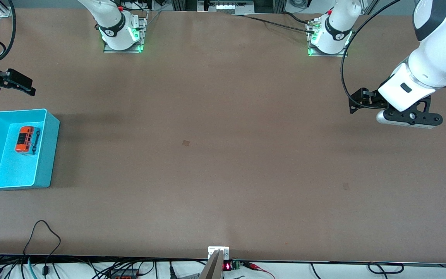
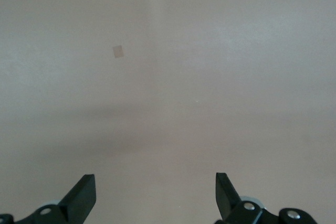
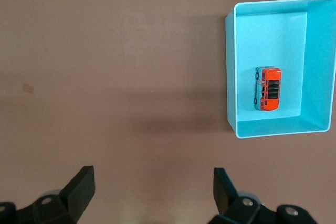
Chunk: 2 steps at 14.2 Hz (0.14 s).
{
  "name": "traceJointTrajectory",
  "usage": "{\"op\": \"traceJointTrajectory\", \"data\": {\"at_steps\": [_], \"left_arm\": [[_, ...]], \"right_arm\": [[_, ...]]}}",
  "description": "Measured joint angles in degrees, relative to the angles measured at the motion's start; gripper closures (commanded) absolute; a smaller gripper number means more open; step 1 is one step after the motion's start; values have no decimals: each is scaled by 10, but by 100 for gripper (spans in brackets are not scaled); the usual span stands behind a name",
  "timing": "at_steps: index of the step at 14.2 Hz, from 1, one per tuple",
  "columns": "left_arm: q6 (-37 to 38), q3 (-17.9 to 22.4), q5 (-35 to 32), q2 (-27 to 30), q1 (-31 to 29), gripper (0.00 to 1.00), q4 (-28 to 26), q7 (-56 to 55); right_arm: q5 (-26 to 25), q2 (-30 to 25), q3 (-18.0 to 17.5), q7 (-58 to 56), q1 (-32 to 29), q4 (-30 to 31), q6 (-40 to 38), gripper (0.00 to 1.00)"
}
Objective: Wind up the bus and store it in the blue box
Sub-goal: 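Open the right gripper and raise it away from the box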
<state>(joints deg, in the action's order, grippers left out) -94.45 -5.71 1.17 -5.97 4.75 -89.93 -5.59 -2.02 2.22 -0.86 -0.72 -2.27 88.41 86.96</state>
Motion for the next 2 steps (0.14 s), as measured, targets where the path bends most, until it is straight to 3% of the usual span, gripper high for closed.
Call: {"op": "traceJointTrajectory", "data": {"at_steps": [2], "left_arm": [[0,0,0,0,0,0,0,0]], "right_arm": [[0,1,0,0,0,0,0,0]]}}
